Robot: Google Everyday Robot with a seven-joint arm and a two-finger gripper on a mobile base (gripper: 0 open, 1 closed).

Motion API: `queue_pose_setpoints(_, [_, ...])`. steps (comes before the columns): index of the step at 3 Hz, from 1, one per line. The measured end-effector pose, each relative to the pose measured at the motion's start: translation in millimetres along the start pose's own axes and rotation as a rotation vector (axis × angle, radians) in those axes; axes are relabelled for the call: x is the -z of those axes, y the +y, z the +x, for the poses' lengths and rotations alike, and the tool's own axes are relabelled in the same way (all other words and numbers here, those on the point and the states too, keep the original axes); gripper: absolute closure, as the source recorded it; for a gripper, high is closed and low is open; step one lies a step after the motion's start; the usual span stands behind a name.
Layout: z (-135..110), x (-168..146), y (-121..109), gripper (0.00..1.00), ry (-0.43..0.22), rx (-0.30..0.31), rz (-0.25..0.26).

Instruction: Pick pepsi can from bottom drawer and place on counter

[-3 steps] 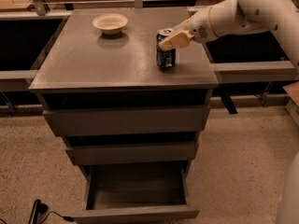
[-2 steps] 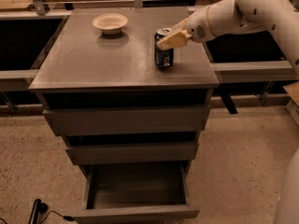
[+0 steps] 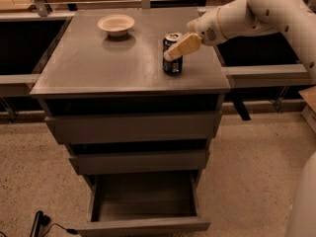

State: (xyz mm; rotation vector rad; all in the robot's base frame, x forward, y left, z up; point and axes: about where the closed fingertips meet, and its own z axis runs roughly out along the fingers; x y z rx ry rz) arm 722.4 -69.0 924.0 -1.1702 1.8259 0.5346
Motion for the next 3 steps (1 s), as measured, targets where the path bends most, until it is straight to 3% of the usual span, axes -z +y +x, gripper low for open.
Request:
queue_pose_setpoints(1, [-3,5,1,0.0,0.04,0.037,-0.012])
queue_pose_setpoints(2, [-20,42,2,0.0,0.106,0.178,-0.01])
queue_pose_setpoints(3, [-14,43,11,0.0,0.128,0.185,-0.055])
